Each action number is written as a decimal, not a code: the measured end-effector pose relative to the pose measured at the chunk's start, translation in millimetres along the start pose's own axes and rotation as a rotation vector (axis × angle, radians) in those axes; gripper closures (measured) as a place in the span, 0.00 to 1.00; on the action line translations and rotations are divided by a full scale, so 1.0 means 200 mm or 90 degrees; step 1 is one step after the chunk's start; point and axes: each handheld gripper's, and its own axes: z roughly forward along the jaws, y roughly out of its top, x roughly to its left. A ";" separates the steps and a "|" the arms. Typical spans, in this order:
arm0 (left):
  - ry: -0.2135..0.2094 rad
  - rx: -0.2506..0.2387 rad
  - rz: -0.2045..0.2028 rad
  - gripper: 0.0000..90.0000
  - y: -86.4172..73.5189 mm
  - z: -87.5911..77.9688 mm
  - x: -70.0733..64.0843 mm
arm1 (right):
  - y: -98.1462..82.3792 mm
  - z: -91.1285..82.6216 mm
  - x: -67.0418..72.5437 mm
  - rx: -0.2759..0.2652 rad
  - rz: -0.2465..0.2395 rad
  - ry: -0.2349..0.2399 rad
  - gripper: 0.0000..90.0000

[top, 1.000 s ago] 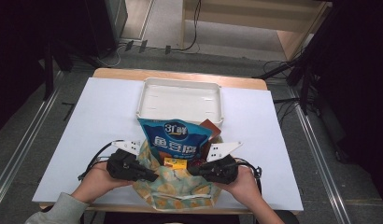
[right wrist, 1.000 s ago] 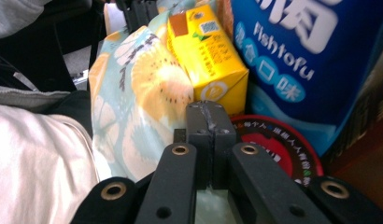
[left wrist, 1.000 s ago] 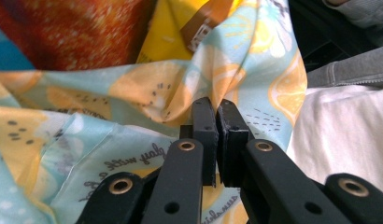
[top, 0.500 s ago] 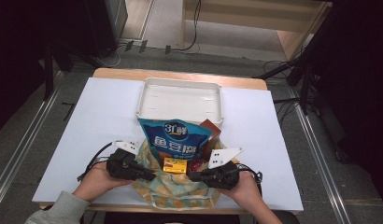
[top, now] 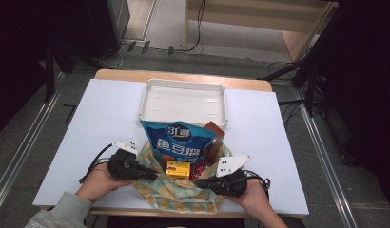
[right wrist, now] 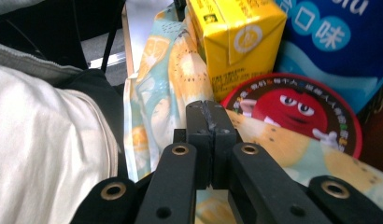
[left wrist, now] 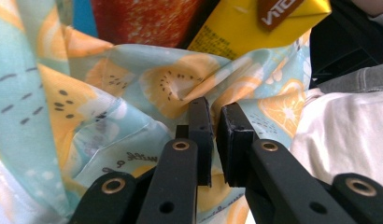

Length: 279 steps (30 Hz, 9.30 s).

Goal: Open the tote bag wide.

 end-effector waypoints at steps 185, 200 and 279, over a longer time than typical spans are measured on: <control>0.103 -0.038 -0.062 0.98 0.04 -0.02 0.27 | -0.21 -0.09 -0.49 0.044 0.107 -0.073 1.00; 0.108 -0.052 -0.002 0.97 0.14 -0.18 0.12 | -0.09 -0.25 -0.38 0.016 0.083 -0.040 0.99; 0.095 -0.039 -0.045 0.97 0.19 0.07 0.42 | -0.11 0.01 -0.71 0.006 0.129 -0.073 1.00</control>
